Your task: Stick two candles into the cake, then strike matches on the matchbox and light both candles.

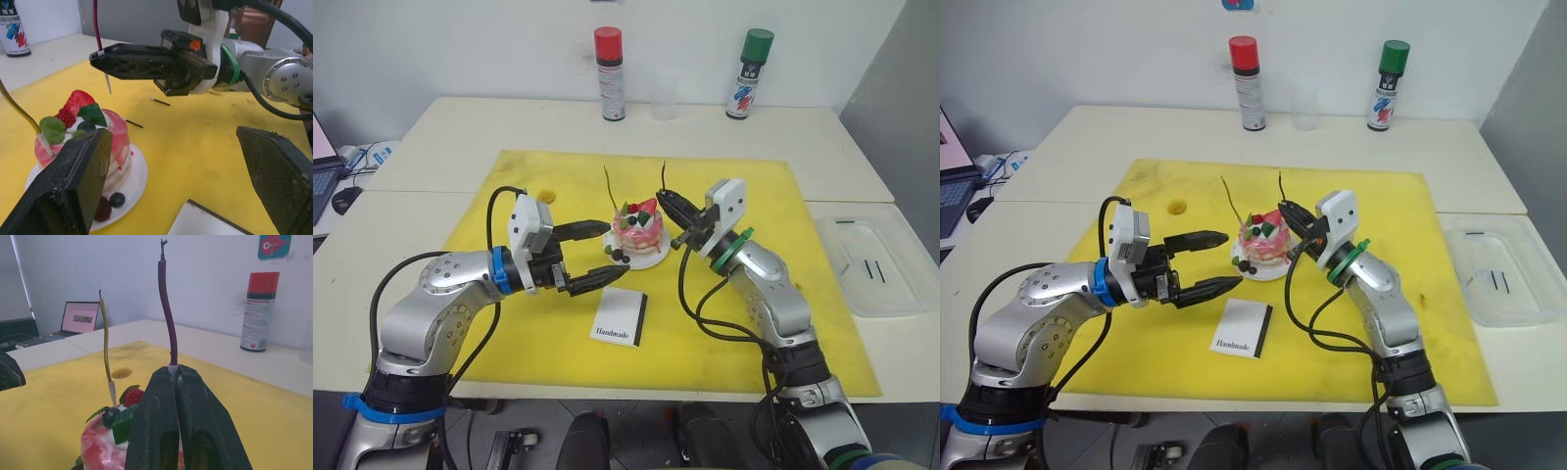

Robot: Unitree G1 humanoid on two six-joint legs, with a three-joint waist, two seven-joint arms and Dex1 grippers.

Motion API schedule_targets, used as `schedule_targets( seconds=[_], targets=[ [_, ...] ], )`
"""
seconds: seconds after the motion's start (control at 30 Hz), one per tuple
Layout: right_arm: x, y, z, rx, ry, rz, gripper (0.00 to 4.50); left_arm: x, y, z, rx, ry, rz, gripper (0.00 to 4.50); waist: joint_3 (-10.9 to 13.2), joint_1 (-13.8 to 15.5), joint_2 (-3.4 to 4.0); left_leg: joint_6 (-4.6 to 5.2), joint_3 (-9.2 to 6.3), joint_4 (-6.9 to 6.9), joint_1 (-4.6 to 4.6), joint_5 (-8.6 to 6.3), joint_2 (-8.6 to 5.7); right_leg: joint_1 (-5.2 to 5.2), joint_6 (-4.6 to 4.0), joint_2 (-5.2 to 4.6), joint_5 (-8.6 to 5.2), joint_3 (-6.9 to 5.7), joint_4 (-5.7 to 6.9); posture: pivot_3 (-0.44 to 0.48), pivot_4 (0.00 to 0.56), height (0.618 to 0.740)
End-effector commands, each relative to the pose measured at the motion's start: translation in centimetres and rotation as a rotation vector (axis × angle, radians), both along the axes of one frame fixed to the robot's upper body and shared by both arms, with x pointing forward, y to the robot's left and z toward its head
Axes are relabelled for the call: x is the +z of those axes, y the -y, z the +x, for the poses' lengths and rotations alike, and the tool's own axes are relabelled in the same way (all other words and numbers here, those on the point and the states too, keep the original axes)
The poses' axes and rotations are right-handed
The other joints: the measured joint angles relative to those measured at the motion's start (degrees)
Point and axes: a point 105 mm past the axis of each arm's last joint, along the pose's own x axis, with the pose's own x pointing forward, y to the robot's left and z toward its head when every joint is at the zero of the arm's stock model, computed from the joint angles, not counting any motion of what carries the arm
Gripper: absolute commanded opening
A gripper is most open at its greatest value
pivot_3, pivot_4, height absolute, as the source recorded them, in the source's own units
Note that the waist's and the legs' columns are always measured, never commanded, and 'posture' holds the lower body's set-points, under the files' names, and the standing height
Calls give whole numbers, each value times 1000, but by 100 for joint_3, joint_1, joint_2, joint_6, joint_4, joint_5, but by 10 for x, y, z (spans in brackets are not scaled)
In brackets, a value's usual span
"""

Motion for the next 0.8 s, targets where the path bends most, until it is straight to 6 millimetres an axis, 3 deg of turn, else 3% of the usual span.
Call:
schedule_targets(
  seconds=[0.03, 0.8],
  targets=[
    [10, -4, -2, 10, 45, 15, 42, 10, 3, -2, -11, 35, -10, 4500, 0, 0, 0, 0, -1, 0, 0, 0, 0, 0, 0, 0, 0, -1, 0, 0, 150, 704],
    [-20, -9, -2, -15, -21, 5, 42, 1, -3, 2, -9, 13, 18, 4500, 0, -2, 0, 0, -2, 0, 1, 0, 0, 0, -1, 0, 0, -1, 2, 0, 150, 704]
  ],
)
